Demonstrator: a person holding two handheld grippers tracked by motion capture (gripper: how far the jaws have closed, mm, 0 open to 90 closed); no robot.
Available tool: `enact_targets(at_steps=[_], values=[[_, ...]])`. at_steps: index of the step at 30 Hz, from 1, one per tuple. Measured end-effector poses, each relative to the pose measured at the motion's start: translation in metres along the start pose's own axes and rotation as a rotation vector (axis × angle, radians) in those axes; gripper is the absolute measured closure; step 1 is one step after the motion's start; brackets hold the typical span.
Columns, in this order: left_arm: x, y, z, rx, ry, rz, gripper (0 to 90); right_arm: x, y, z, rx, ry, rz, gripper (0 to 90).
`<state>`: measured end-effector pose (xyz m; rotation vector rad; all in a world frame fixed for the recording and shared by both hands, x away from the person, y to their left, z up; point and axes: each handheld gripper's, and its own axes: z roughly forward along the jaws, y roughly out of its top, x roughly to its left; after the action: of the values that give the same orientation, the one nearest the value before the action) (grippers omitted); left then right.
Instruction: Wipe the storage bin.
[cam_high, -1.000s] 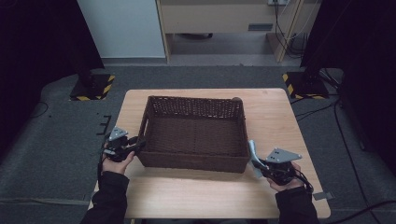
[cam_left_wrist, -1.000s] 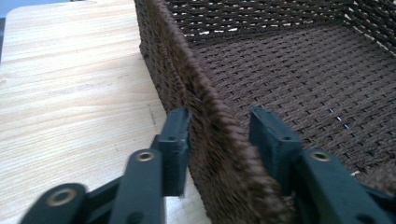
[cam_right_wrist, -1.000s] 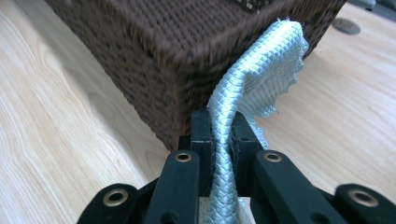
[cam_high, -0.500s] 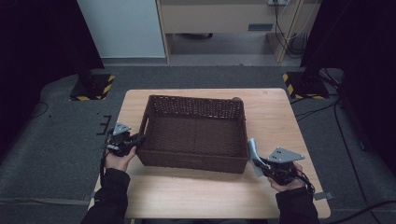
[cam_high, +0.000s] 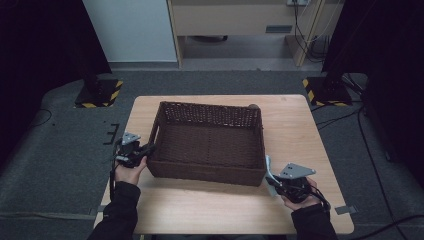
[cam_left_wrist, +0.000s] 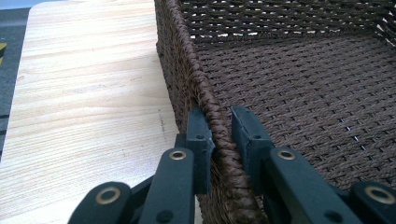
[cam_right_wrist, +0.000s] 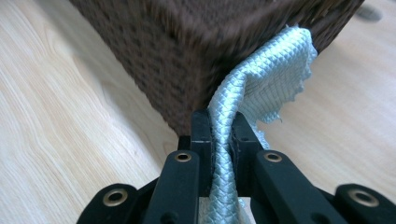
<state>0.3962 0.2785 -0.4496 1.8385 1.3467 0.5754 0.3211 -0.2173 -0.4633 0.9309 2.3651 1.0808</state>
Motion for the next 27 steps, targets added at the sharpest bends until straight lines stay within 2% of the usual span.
enact_targets(at_steps=[2, 3, 5, 7, 9, 10, 12, 15, 16, 18, 23, 27], values=[[0.000, 0.000, -0.001, 0.004, 0.001, 0.010, 76.6, -0.001, 0.003, -0.010, -0.044, -0.001, 0.006, 83.5], [0.000, 0.000, -0.001, 0.004, 0.001, 0.010, 76.0, -0.001, 0.003, -0.010, -0.044, -0.001, 0.006, 83.5], [0.000, 0.000, -0.001, 0.011, -0.009, 0.034, 75.1, -0.001, 0.005, -0.019, -0.081, 0.006, 0.011, 83.5], [0.003, 0.000, -0.002, 0.009, -0.024, 0.045, 72.0, 0.001, 0.003, -0.018, -0.068, 0.010, 0.005, 83.5], [0.006, 0.002, -0.002, 0.003, -0.022, 0.047, 62.7, 0.001, -0.001, -0.011, -0.030, 0.006, 0.005, 83.4], [0.008, 0.004, -0.003, -0.001, -0.039, 0.051, 61.1, 0.001, -0.003, -0.007, -0.008, 0.001, 0.008, 83.4], [0.011, 0.007, -0.004, -0.023, -0.032, 0.066, 60.1, -0.001, -0.005, -0.004, 0.012, -0.001, 0.013, 83.3], [0.014, 0.010, 0.003, -0.014, -0.051, 0.083, 59.9, -0.004, -0.004, -0.004, 0.005, -0.007, 0.021, 83.3], [0.016, 0.011, 0.004, -0.018, -0.067, 0.073, 61.2, -0.005, -0.004, -0.004, 0.002, -0.014, 0.025, 83.3], [0.017, 0.013, 0.006, -0.022, -0.080, 0.082, 64.2, -0.006, -0.005, -0.004, 0.003, -0.011, 0.026, 83.3], [0.020, 0.014, 0.007, -0.028, -0.090, 0.064, 67.7, -0.006, -0.005, -0.001, 0.010, -0.016, 0.024, 83.2], [0.019, 0.015, 0.008, -0.025, -0.084, 0.096, 67.4, -0.007, -0.005, -0.001, 0.011, -0.016, 0.024, 83.1]])
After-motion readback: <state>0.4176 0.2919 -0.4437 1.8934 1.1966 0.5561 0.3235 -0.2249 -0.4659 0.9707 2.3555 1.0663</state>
